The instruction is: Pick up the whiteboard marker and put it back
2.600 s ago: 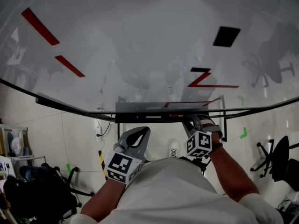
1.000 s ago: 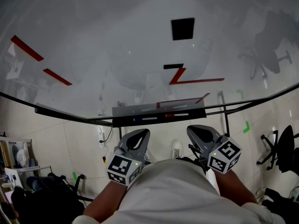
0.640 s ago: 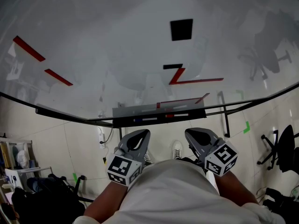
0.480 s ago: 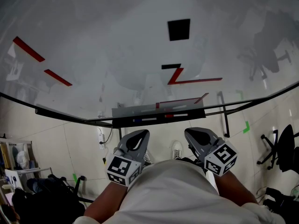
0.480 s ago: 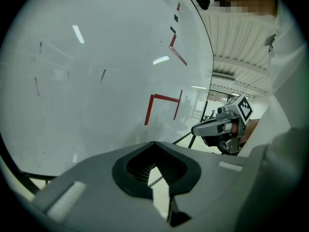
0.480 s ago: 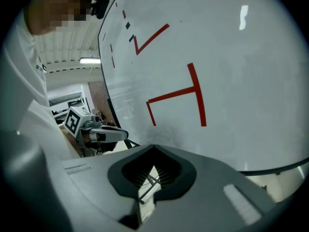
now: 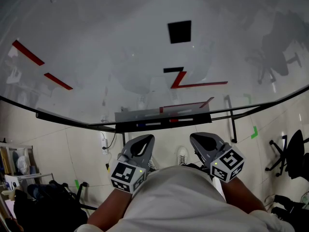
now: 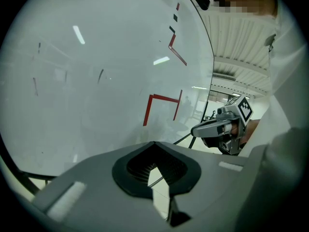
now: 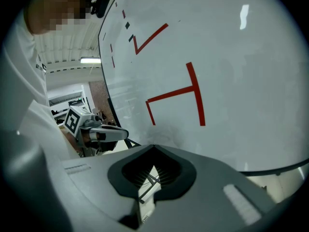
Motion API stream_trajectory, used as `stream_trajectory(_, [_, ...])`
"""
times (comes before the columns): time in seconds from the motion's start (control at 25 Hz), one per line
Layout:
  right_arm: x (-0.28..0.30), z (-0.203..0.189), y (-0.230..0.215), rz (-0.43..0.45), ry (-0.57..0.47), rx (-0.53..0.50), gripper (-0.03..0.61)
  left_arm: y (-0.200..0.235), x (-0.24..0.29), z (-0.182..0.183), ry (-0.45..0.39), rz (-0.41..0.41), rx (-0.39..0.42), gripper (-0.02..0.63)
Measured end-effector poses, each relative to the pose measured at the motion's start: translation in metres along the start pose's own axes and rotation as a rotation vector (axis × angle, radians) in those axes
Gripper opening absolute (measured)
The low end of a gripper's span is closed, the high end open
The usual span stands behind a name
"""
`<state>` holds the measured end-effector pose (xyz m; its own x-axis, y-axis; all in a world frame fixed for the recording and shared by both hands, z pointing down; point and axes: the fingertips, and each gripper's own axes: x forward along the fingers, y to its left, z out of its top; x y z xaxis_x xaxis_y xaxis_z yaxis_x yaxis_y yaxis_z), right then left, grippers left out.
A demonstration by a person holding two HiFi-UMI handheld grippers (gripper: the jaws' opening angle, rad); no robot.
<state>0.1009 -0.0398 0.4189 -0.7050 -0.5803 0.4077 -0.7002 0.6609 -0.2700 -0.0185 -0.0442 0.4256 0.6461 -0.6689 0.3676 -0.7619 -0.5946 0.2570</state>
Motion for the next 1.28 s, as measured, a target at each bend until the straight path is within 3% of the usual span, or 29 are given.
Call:
stream_trajectory(0.84, [-0.014, 0.013, -0.025, 0.098, -0.023, -0.033, 0.002, -0.023, 0.026, 0.017, -0.016, 0.073, 0.022, 0.017])
stream_trajectory(1.28, [-0.025, -0.003, -0.029, 0.225, 0.022, -0.055, 0.002, -0.042, 0.02, 0.006, -0.039, 0.197, -0.018, 0.017])
